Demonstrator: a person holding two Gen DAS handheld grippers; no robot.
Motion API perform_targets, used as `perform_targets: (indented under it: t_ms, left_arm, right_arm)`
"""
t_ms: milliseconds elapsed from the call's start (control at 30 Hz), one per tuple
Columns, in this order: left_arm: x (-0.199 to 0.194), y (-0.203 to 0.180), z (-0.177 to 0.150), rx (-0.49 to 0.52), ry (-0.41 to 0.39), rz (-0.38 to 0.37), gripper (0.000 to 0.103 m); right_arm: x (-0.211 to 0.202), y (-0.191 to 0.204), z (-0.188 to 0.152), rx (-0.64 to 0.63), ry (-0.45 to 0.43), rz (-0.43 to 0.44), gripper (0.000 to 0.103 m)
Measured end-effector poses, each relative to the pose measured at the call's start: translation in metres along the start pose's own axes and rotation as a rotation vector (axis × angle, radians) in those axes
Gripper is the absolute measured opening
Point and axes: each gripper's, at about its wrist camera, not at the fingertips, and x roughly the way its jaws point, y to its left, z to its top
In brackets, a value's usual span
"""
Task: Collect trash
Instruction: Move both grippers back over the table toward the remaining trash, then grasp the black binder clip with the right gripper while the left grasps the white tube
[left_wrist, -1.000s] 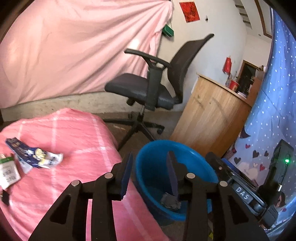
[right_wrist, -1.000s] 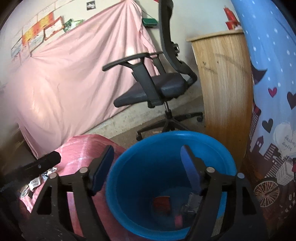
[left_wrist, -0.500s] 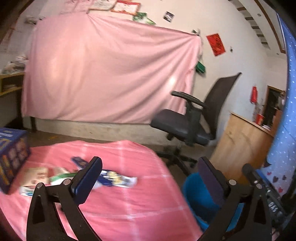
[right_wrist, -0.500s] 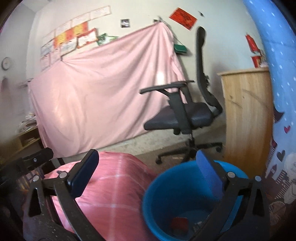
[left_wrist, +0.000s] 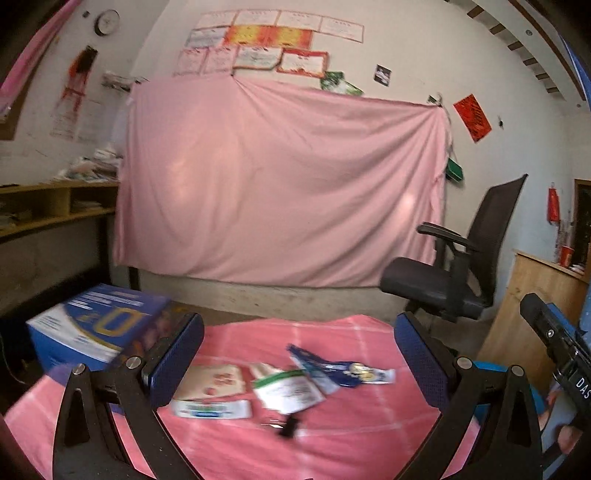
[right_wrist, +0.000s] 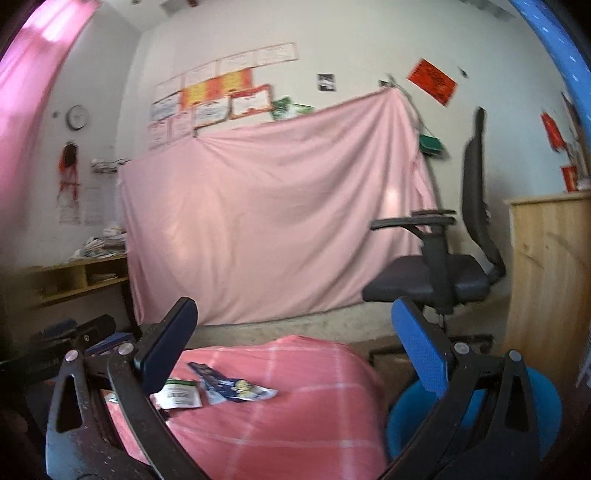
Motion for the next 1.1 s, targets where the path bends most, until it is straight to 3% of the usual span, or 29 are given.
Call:
perform_targets:
  t_ms: [167,400,567,767,967,1100]
  left_arm:
    - [-0.013,0.027,-0.01,0.015,-0.018,0.053,0.101]
    - [-0.011,0.054,-0.031,0.052,0.036,0.096,0.101]
    - [-0.001,0.069,-0.046,0.063,0.109,0.102,0.101]
    - [0.017,0.081,-0.057,0.033,0.228,0.092,0.099]
    - [0.024,0.089,-0.062,0.004,0.312,0.07,0.077]
    - [0.029,0.092,-0.066,-0.007,0.372,0.052,0.058]
  right_arm:
    - [0.012,0.03,-0.01,-0.067,0.03,0.049,0.103]
    - [0.036,0.053,-0.027,-0.129,0.125,0.093,0.103]
    - [0.053,0.063,-0.041,-0.15,0.217,0.118,0.103]
    - [0.079,0.072,-0.059,-0.141,0.395,0.182,0.103]
    - [0.091,0.086,-0.076,-0.176,0.529,0.26,0.103]
    - [0.103,0.096,-0.093,-0.198,0.673,0.335,0.093]
